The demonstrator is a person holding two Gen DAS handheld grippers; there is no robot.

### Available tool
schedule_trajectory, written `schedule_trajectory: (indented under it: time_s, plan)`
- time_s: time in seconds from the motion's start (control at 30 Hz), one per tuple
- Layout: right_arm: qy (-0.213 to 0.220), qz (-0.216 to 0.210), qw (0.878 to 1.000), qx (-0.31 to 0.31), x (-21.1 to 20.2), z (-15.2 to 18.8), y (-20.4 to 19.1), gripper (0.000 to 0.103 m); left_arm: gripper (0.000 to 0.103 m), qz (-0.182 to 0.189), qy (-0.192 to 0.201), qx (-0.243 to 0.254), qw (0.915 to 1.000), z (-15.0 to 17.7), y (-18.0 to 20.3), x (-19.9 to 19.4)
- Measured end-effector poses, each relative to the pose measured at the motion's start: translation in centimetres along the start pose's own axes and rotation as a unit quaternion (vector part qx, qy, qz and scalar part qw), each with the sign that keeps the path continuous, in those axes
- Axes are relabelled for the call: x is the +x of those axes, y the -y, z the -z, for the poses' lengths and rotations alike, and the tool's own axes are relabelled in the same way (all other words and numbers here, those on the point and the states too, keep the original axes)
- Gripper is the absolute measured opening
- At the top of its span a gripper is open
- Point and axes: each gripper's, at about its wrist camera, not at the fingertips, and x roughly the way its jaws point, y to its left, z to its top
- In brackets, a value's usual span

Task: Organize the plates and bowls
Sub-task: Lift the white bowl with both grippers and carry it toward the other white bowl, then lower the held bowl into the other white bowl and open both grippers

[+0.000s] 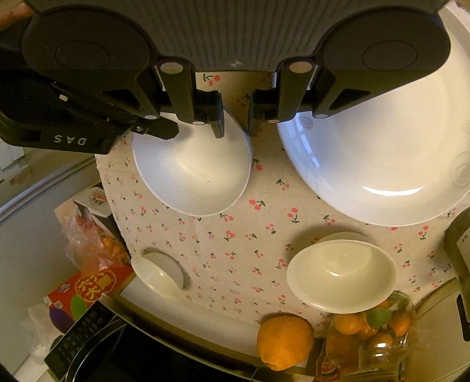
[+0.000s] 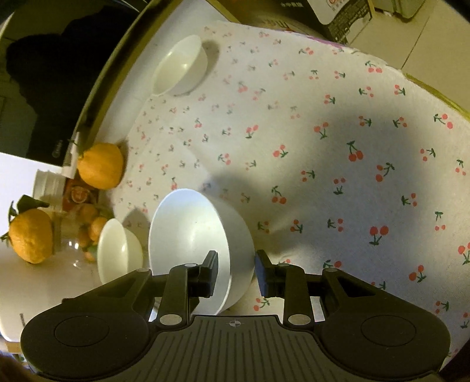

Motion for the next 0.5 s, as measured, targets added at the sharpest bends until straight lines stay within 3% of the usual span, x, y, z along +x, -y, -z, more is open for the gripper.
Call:
schedule_trajectory:
  time_s: [0.33, 0.5]
  plan:
    - [-0.001, 0.008, 1.0, 0.0, 0.13, -0.12, 0.13, 0.029, 0.019, 0.003, 0.002, 0.012, 0.9999, -0.05, 0.39, 0.08]
    - [0.002, -0.002, 1.0, -0.011, -0.17, -0.22, -0.29, 0.053, 0.032, 0.008, 0.003, 0.017, 0.9998, -0.19, 0.46, -0.19]
